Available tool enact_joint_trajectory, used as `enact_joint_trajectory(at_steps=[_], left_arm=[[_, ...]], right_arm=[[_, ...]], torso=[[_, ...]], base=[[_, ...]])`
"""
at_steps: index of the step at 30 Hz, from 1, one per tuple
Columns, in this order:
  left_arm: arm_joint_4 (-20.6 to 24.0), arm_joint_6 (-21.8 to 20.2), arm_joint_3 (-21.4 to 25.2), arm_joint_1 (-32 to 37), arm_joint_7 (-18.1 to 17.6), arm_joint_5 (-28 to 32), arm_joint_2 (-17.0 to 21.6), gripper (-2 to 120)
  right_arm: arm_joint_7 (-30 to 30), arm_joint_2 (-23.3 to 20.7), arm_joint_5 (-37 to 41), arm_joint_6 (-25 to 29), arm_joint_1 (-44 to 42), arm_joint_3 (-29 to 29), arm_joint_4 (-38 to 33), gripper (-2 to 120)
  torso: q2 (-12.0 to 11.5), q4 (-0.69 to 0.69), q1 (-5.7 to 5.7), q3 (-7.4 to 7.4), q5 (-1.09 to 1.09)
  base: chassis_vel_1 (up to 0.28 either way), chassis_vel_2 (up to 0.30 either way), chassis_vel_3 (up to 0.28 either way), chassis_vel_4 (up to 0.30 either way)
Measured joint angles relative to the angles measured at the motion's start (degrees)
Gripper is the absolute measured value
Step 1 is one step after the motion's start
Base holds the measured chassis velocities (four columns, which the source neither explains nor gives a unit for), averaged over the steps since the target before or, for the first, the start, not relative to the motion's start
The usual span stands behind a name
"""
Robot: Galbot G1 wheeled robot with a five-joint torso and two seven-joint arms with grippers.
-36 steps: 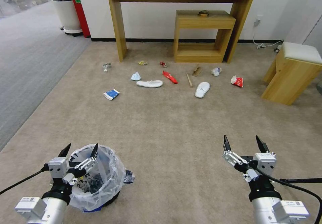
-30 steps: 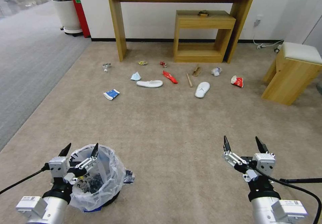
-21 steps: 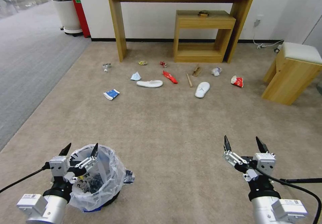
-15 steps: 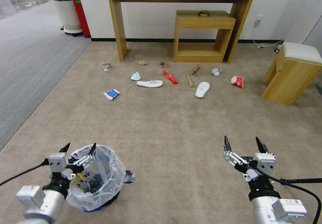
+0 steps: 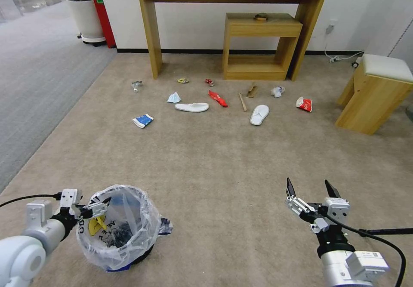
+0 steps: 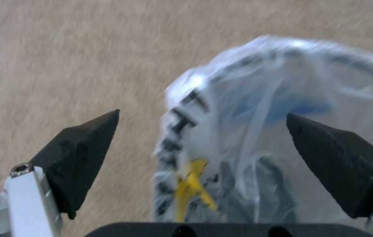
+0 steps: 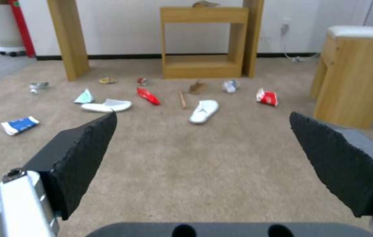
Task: Pick up the trash bin and place the garbage on the floor into it.
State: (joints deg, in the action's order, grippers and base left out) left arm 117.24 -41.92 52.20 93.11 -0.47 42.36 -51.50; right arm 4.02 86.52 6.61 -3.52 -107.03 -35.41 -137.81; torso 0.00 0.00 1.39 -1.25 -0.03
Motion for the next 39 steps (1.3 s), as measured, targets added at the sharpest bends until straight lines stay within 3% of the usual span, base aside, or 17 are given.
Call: enact_joint_trajectory(at_steps=[4, 7, 15, 30, 35, 39], left_arm=[[-1.56, -0.76, -0.51, -0.78, -3.32, 4.17, 1.01, 100], [-2.70, -0.78, -1.06, -0.86, -3.76, 4.55, 1.46, 100], [-6.25, -0.66, -2.08, -1.59, -2.36, 3.26, 1.87, 100], [-7.66, -0.34, -3.08, -1.96, -0.74, 1.53, 0.60, 99], [-8.09, -0.30, -3.27, -1.78, -0.86, 0.60, 0.43, 78], [-8.17, -0.28, -3.28, -1.59, -0.86, 0.40, 0.30, 69]], right_arm=[[0.62, 0.34, 0.10, 0.36, -0.38, 0.04, 0.53, 100], [0.77, 0.42, 0.32, 0.40, -0.43, 0.03, 0.79, 100], [1.55, 0.55, 0.59, 0.31, -0.15, 0.29, 1.32, 100], [3.57, 0.82, 0.87, -0.63, -0.03, 0.51, 0.76, 100], [3.77, 0.81, 0.94, -0.65, 0.01, 0.50, 0.76, 100], [3.86, 0.80, 1.05, -0.65, 0.00, 0.50, 0.76, 100]], torso=[[0.00, -0.01, 0.00, 0.00, 0.00], [0.00, 0.00, 0.00, 0.00, 0.00], [0.00, 0.00, 0.00, 0.00, 0.00], [0.00, 0.00, 0.00, 0.01, 0.01], [0.00, 0.00, 0.00, 0.01, 0.01], [0.00, 0.00, 0.00, 0.01, 0.01]], base=[[0.000, 0.000, 0.000, 0.000], [0.000, 0.000, 0.000, 0.000], [0.000, 0.000, 0.000, 0.000], [0.000, 0.000, 0.000, 0.000], [0.000, 0.000, 0.000, 0.000], [0.000, 0.000, 0.000, 0.000]])
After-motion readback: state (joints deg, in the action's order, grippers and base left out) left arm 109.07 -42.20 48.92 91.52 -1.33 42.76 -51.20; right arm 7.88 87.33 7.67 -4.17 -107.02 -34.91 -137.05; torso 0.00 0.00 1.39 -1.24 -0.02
